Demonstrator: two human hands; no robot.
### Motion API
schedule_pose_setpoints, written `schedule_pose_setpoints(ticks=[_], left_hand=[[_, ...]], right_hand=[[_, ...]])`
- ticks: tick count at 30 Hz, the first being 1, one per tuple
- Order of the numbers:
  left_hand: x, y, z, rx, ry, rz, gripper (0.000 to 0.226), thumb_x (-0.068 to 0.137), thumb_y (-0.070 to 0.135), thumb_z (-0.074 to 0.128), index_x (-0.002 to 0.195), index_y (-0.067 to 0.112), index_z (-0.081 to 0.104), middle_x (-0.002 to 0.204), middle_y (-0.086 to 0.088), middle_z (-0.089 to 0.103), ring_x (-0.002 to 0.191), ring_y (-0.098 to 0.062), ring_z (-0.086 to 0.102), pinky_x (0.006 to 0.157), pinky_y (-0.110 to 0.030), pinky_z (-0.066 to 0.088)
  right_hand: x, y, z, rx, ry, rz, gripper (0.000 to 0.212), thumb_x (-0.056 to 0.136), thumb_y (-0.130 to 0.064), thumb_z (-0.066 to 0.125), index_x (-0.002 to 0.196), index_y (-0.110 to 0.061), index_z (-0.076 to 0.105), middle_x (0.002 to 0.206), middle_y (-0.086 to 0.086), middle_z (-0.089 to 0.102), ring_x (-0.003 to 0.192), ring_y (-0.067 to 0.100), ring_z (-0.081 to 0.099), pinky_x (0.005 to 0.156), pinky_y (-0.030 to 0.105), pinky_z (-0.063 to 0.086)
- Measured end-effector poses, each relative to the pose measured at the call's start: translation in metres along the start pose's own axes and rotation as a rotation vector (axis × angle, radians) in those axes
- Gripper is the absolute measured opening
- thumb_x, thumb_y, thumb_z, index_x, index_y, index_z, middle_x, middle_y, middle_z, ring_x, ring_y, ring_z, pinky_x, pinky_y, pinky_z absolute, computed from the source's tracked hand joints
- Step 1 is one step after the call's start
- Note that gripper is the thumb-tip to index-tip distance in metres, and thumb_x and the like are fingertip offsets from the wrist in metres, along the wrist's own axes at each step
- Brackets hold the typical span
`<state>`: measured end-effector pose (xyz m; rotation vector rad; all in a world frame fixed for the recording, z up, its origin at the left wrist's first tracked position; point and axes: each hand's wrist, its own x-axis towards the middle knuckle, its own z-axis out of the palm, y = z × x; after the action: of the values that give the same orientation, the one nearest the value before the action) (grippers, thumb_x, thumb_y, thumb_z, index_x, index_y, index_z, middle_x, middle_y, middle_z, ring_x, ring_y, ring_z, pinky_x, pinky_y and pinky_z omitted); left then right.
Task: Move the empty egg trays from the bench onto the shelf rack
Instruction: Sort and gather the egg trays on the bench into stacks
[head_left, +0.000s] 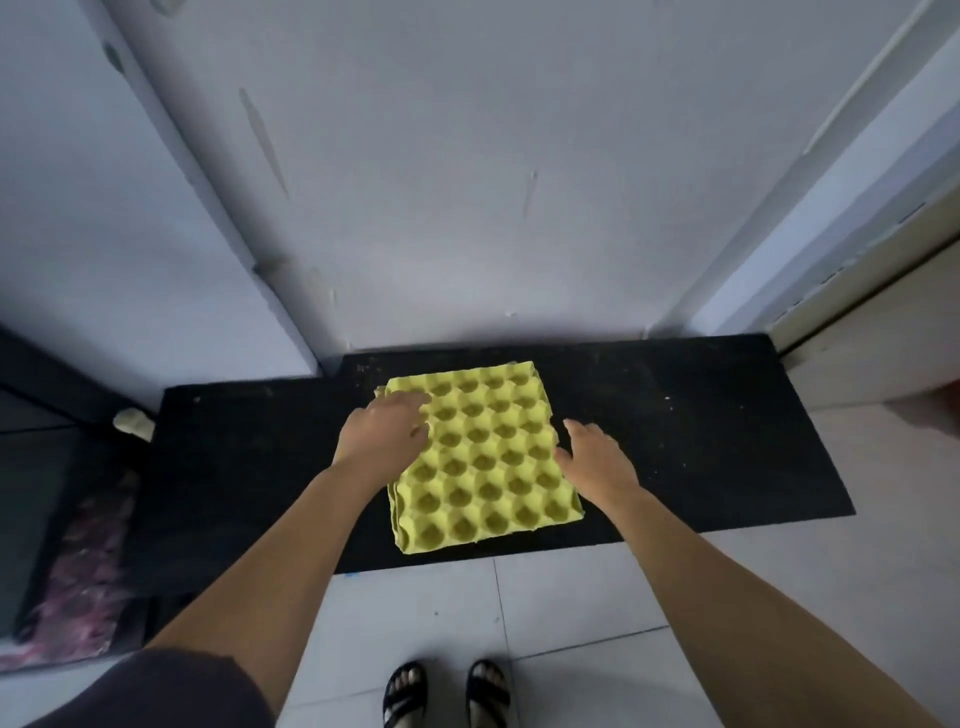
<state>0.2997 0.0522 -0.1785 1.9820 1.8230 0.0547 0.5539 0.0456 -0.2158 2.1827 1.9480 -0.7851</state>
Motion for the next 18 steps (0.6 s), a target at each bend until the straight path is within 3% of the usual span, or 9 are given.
schedule_pose_setpoints(ticks=[5,10,14,18], left_hand=[[0.017,-0.017,0.079,-0.052,-0.136,-0.156,0.059,0.094,0.030,0.045,0.147,0.020,0.020,0.144,-0.002,0.036,0.128,-0.022,0.038,0.095,-0.039,0.042],[0.030,-0.036,0.146,-0.189,-0.178,-0.390,0.078,0.091,0.039,0.052,0.148,0.012,0.006,0.149,-0.010,0.022,0.134,-0.031,0.026,0.099,-0.044,0.037],[0.038,-0.049,0.181,-0.383,-0.200,-0.571,0.086,0.086,0.043,0.059,0.147,0.013,0.008,0.145,-0.014,0.028,0.131,-0.036,0.030,0.100,-0.047,0.038],[0.044,-0.048,0.194,-0.355,-0.174,-0.600,0.087,0.087,0.045,0.058,0.148,0.010,0.007,0.146,-0.013,0.029,0.133,-0.036,0.024,0.100,-0.046,0.034]], right_hand=[[0.040,0.027,0.062,0.093,-0.087,0.118,0.057,0.096,-0.039,0.048,0.143,-0.012,0.032,0.135,0.014,0.042,0.120,0.031,0.047,0.088,0.039,0.045],[0.075,0.043,0.119,0.304,-0.088,0.278,0.077,0.090,-0.049,0.052,0.149,-0.012,0.019,0.140,0.017,0.035,0.125,0.036,0.042,0.094,0.043,0.042],[0.091,0.052,0.146,0.472,-0.047,0.332,0.085,0.085,-0.054,0.058,0.147,-0.011,0.019,0.137,0.019,0.040,0.125,0.038,0.042,0.097,0.047,0.040],[0.095,0.059,0.153,0.531,0.007,0.281,0.082,0.081,-0.055,0.063,0.144,-0.016,0.027,0.131,0.019,0.045,0.120,0.038,0.046,0.100,0.048,0.040]])
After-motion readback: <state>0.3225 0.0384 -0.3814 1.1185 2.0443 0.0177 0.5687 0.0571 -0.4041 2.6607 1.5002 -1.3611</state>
